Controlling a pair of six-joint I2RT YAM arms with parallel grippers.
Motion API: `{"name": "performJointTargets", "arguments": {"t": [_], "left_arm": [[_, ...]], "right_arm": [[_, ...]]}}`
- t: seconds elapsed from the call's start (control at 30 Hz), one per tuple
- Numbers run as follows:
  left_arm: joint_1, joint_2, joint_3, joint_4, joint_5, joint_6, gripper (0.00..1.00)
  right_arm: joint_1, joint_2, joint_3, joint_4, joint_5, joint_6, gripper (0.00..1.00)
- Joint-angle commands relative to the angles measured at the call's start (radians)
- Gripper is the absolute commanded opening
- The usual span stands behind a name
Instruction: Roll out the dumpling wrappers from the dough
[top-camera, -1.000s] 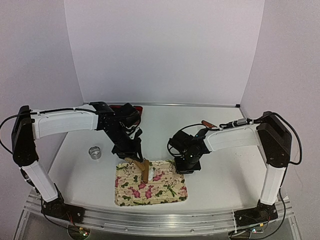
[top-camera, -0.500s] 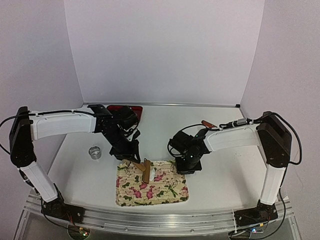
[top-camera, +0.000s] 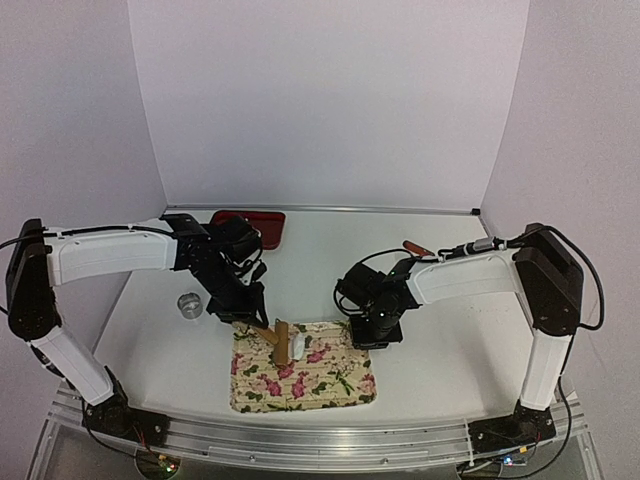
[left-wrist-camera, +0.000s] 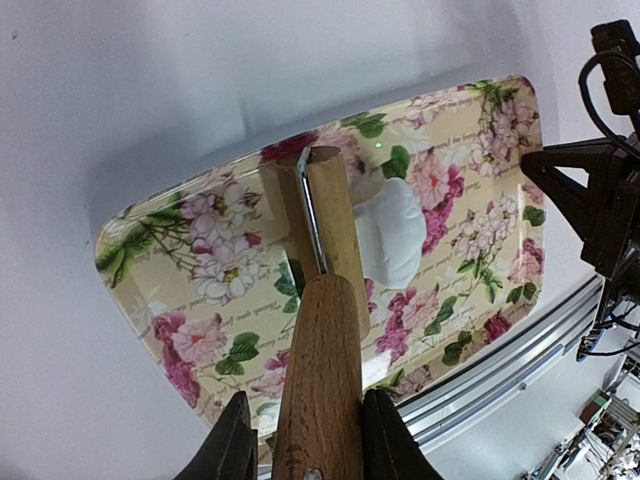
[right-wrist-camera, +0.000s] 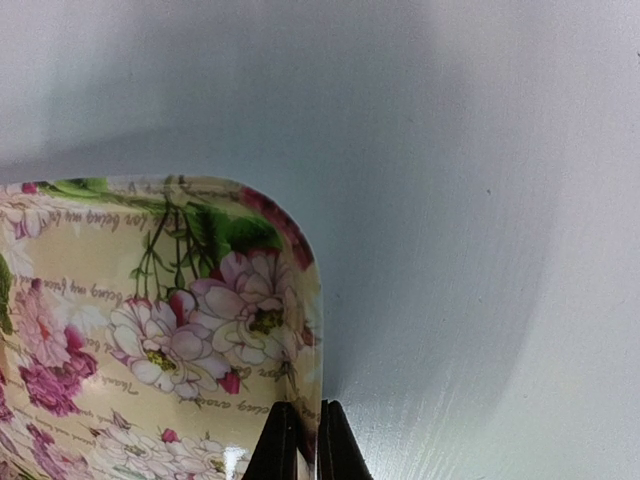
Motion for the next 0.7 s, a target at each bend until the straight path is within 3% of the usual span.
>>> {"name": "performJointTargets", "arguments": {"t": [0.0, 0.43, 0.67], "left_arm": [[0.018, -0.016, -0.036, -0.106, -0.081, 0.001, 0.00], [0.025, -0.057, 0.147, -0.128, 0.049, -0.024, 0.00], [0.009, -0.048, 0.163, -0.065, 0.121, -0.076, 0.00]], "right_arm": [[0.011, -0.010, 0.025, -0.037, 0.073, -0.011, 0.00], [0.019, -0.007, 0.030, -0.038, 0.071, -0.015, 0.00], [0.024, -0.005, 0.031, -0.038, 0.079, -0.015, 0.00]]}}
